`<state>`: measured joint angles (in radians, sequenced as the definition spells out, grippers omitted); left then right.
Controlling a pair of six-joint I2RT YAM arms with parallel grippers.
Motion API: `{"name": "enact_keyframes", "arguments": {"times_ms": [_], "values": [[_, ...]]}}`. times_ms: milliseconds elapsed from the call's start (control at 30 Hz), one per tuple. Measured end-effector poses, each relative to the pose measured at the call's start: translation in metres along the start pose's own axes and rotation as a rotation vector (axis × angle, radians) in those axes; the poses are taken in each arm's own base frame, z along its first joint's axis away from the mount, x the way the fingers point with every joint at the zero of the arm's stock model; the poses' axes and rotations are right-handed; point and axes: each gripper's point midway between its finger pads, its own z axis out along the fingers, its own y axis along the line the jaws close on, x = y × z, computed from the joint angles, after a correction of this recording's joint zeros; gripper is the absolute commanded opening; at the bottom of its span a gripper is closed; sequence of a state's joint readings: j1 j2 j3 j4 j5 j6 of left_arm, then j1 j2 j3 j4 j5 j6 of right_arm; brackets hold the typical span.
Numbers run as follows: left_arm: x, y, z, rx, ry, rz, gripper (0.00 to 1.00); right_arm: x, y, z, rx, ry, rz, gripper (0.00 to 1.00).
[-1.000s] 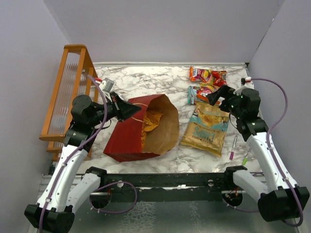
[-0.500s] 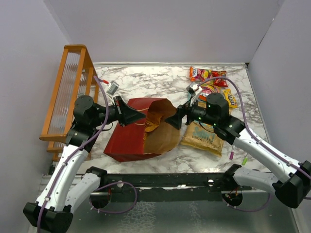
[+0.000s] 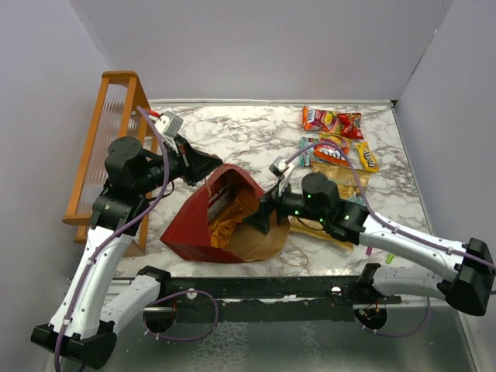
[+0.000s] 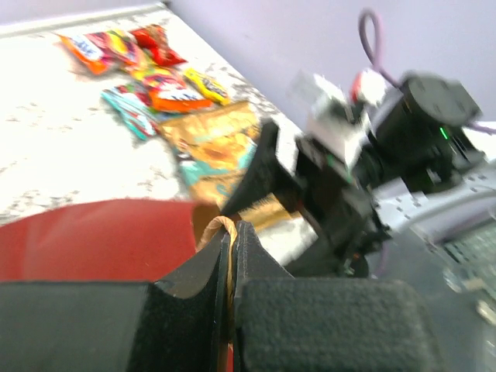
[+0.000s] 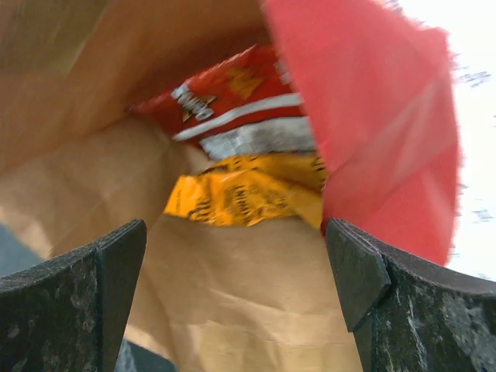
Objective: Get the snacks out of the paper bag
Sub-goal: Adjust the paper bag at the center of the board.
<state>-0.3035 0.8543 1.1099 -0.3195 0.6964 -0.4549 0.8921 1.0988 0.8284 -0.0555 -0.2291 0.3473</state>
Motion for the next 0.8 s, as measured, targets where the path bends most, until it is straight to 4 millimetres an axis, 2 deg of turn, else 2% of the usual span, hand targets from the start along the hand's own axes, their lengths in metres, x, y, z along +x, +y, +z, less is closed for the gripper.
{"name": "enact_keyframes", "arguments": {"times_ms": [133, 233, 400, 533, 700, 800], "values": [[-0.020, 0.017, 0.005, -0.094, -0.035, 0.054, 0.00, 0.035, 0.028, 0.011, -0.041, 0.060, 0.016, 0.99], [-0.029, 0.030, 0.011, -0.146, -0.041, 0.083, 0.00, 0.045, 0.026, 0.017, -0.006, 0.069, 0.038, 0.99], [-0.044, 0.049, 0.025, -0.192, -0.041, 0.146, 0.00, 0.047, 0.009, 0.028, 0.101, 0.048, 0.064, 0.99], [-0.060, 0.060, 0.041, -0.194, -0.036, 0.216, 0.00, 0.034, -0.003, 0.039, 0.180, 0.017, 0.071, 0.99], [-0.096, 0.065, 0.068, -0.154, -0.044, 0.309, 0.00, 0.023, -0.004, 0.058, 0.201, 0.002, 0.096, 0.99], [-0.093, 0.060, 0.074, -0.096, -0.024, 0.315, 0.00, 0.028, -0.005, 0.064, 0.208, 0.019, 0.099, 0.99]]}}
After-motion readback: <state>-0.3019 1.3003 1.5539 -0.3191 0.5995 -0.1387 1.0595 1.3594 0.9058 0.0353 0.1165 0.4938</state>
